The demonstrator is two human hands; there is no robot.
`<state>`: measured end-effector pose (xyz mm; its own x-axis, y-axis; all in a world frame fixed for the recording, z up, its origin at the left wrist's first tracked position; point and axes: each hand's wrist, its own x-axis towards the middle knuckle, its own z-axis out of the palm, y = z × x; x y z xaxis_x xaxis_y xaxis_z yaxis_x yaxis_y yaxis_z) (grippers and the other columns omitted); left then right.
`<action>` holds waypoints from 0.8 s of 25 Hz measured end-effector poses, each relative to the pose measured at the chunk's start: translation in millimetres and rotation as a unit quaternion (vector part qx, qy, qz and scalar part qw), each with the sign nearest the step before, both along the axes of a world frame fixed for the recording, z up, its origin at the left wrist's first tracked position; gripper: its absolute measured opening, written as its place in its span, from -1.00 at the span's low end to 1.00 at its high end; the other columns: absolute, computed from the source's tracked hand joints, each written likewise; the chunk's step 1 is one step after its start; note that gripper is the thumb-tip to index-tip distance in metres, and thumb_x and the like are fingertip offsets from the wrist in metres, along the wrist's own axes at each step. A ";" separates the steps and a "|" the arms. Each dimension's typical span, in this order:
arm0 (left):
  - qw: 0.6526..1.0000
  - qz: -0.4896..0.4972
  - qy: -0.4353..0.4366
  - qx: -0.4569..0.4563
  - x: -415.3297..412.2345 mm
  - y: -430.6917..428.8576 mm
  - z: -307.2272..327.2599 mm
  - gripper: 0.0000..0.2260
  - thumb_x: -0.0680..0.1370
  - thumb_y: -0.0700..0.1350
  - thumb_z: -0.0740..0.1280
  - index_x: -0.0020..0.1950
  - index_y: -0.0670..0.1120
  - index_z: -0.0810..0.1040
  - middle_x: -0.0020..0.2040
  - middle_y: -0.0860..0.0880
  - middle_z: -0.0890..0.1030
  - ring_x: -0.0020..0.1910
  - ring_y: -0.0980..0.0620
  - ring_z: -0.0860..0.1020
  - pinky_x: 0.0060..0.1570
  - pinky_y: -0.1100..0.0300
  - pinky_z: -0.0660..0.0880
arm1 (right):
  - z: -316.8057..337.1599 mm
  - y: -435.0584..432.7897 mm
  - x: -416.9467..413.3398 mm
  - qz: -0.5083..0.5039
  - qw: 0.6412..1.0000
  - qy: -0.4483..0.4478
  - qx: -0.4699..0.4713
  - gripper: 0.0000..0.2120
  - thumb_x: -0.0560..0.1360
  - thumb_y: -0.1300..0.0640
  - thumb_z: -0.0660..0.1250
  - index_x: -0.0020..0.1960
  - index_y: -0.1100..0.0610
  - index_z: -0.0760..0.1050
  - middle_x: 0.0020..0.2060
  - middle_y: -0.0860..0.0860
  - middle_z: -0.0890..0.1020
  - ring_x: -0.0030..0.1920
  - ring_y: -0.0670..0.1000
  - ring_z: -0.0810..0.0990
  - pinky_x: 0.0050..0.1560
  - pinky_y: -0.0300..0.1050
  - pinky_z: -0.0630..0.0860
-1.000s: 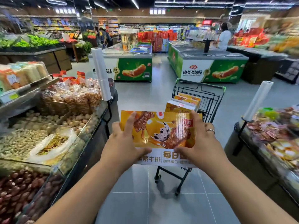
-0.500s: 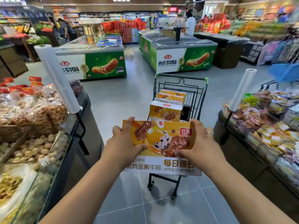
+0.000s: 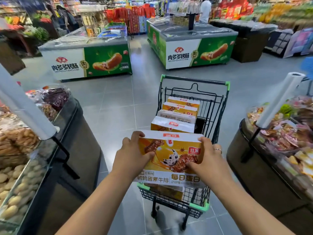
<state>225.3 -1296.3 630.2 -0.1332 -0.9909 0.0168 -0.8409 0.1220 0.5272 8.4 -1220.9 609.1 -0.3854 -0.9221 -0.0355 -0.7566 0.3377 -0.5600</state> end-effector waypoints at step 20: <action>0.979 -0.155 -0.012 0.131 -14.6 -195.2 -133.4 -0.50 0.47 0.05 0.42 0.30 0.09 0.24 0.17 -0.07 0.36 0.08 -0.11 0.55 0.04 0.13 0.50 | -101.8 -139.4 14.3 -0.078 0.979 -0.088 0.166 -0.29 0.45 0.00 0.36 0.50 -0.01 0.10 0.41 0.09 0.23 0.19 0.08 0.51 0.17 -0.08 0.47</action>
<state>210.8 -1491.5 496.8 -0.4251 -0.8728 -0.2397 -0.7980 0.2365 0.5543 22.7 -1360.2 507.3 -0.4816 -0.7790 -0.4015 -0.5835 0.6268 -0.5163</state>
